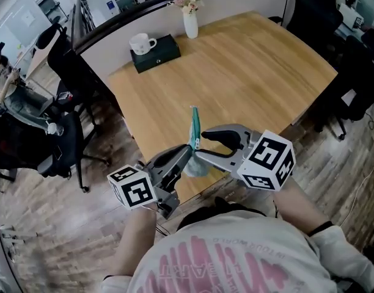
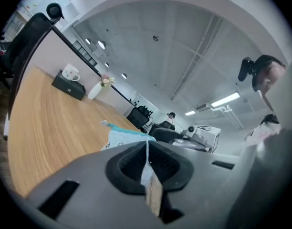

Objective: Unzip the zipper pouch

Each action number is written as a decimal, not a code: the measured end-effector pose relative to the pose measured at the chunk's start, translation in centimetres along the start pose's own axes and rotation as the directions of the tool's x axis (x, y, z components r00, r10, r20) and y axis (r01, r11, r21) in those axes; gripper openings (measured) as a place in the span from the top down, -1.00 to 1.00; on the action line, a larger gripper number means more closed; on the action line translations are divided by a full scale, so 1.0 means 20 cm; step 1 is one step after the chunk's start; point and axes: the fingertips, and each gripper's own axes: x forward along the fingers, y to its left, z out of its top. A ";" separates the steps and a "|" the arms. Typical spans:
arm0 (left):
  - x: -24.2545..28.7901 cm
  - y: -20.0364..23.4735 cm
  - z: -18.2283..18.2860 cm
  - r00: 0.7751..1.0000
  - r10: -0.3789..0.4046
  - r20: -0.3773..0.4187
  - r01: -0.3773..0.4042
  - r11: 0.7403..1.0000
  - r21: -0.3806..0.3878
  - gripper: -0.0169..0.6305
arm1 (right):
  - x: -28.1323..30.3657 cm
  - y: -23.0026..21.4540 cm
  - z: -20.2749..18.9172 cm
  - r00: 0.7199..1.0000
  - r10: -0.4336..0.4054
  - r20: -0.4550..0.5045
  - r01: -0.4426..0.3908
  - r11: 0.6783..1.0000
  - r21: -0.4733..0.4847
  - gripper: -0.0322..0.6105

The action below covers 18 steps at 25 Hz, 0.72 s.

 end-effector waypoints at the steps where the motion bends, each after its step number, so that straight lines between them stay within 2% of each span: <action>1: -0.01 -0.01 0.01 1.000 -0.002 0.008 0.002 1.000 0.004 0.90 | 0.02 0.01 0.00 1.000 0.009 -0.015 -0.010 0.999 -0.037 0.37; 8: -0.07 -0.04 0.08 0.999 -0.006 0.052 0.005 1.000 0.018 0.90 | 0.09 0.06 0.04 0.998 0.036 -0.045 -0.042 0.988 -0.149 0.33; 10: -0.08 -0.05 0.08 0.999 -0.010 0.052 0.008 1.000 0.028 0.90 | 0.10 0.06 0.04 0.998 0.042 -0.042 -0.048 0.989 -0.140 0.34; 12: -0.10 -0.07 0.07 0.999 -0.024 0.040 0.022 0.999 0.043 0.90 | 0.09 0.07 0.04 0.997 0.058 -0.045 -0.063 0.990 -0.123 0.48; 18: -0.12 -0.15 0.05 0.995 -0.098 -0.011 0.099 0.991 0.094 0.90 | 0.03 0.12 0.04 0.984 0.170 -0.042 -0.172 0.984 -0.037 0.49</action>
